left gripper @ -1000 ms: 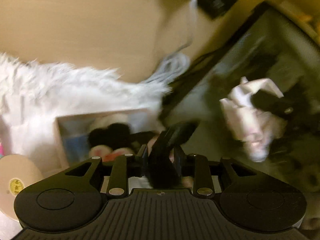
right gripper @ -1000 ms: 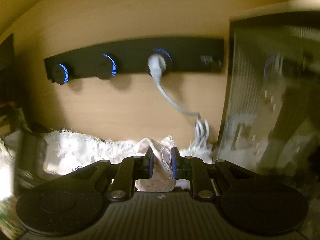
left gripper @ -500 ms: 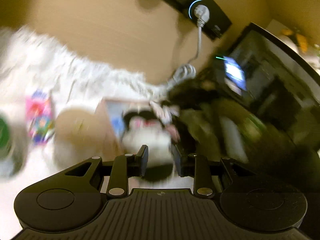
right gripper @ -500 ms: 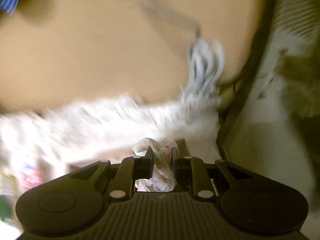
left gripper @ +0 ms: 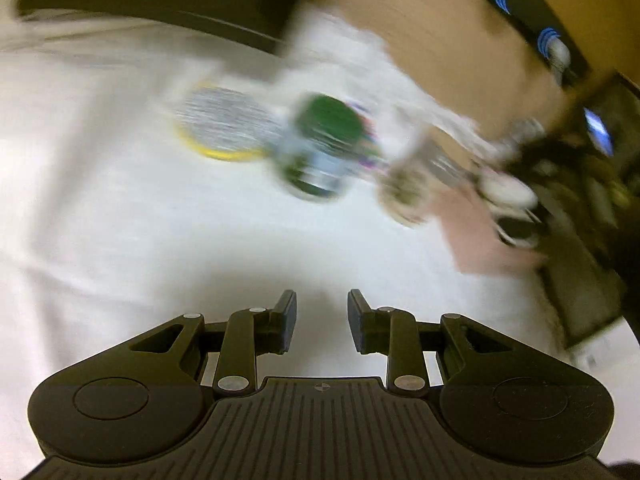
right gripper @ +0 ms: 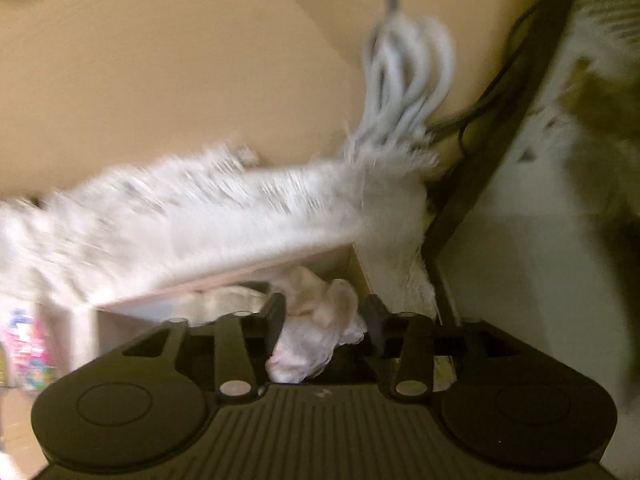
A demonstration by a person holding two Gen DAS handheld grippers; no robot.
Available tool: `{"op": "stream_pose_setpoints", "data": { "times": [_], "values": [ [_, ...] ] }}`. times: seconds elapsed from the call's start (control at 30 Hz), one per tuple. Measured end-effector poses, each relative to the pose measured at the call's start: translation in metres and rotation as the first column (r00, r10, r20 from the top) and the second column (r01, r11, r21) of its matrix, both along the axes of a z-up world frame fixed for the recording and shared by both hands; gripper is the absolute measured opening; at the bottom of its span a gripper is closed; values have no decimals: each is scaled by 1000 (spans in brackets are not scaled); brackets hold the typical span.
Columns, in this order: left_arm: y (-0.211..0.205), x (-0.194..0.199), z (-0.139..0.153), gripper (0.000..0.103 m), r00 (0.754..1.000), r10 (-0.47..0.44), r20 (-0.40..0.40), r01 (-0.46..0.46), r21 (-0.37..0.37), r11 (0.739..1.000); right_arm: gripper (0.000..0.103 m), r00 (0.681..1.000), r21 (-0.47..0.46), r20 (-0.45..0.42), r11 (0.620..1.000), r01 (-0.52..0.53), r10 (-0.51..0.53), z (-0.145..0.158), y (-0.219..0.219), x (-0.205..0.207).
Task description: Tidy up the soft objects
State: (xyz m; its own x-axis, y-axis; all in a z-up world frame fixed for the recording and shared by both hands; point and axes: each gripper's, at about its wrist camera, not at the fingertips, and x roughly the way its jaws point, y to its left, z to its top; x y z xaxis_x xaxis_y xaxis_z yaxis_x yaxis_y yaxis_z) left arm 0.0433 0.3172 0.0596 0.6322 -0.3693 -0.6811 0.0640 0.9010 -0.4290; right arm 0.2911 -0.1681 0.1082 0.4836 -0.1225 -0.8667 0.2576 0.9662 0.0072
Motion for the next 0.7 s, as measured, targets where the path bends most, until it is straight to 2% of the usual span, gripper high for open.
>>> {"op": "stream_pose_setpoints", "data": {
  "times": [0.17,0.3,0.33,0.5,0.7],
  "values": [
    [30,13,9,31,993,114,34,-113,-27,993,56,985,-30,149,996,-85,88,43,26,-58],
    [25,29,10,31,990,130,50,-130,-15,991,68,942,-68,258,976,-205,216,63,54,-106],
    [20,35,9,31,991,122,48,-121,-18,992,68,928,-77,277,969,-235,248,64,62,-119],
    [12,55,9,31,990,115,80,-117,21,993,68,883,-76,297,931,-357,363,43,112,-173],
    [33,89,7,31,989,139,59,-140,9,990,70,885,-1,247,913,-408,396,-3,145,-210]
  ]
}}
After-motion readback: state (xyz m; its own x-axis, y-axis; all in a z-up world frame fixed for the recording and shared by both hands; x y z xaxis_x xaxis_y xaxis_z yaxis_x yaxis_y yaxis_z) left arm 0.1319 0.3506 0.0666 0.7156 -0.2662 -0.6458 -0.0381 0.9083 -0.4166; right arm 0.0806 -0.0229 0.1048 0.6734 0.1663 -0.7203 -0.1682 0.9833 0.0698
